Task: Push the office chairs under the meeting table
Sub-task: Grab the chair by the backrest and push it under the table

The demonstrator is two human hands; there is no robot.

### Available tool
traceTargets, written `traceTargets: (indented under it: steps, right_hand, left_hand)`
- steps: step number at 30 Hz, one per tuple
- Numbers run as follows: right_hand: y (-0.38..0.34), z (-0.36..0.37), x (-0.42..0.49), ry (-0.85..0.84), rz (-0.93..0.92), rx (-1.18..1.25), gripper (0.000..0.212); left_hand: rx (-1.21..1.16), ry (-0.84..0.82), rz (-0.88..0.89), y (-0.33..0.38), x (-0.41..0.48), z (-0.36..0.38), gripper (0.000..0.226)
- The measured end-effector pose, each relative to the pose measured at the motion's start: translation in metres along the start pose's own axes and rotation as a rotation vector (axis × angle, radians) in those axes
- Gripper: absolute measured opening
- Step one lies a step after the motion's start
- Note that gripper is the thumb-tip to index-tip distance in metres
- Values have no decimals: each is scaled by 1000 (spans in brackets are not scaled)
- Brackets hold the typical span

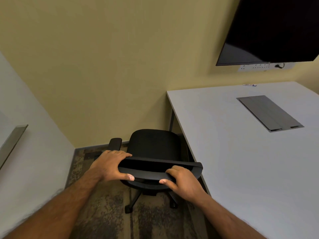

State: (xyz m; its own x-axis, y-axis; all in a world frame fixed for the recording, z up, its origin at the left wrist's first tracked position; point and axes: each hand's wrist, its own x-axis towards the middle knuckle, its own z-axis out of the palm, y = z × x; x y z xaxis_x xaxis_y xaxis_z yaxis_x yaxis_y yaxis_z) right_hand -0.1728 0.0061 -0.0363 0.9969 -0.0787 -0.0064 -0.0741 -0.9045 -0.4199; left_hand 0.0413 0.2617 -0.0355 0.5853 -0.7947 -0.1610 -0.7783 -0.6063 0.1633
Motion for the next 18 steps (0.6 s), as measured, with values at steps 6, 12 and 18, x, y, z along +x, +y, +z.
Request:
traceTargets:
  steps: [6,12,18]
  right_hand:
    - [7,-5,-7,283,-150,-215,60]
    - [20,-22,1,6,267,-200,111]
    - [21,-6,2,80,333,-221,108]
  left_hand:
    - [12,-21,125,-5,26,-9,111]
    - [25,-38,212,-5,51,-13,111]
    - [41,-66,249,-6,67,-18,115]
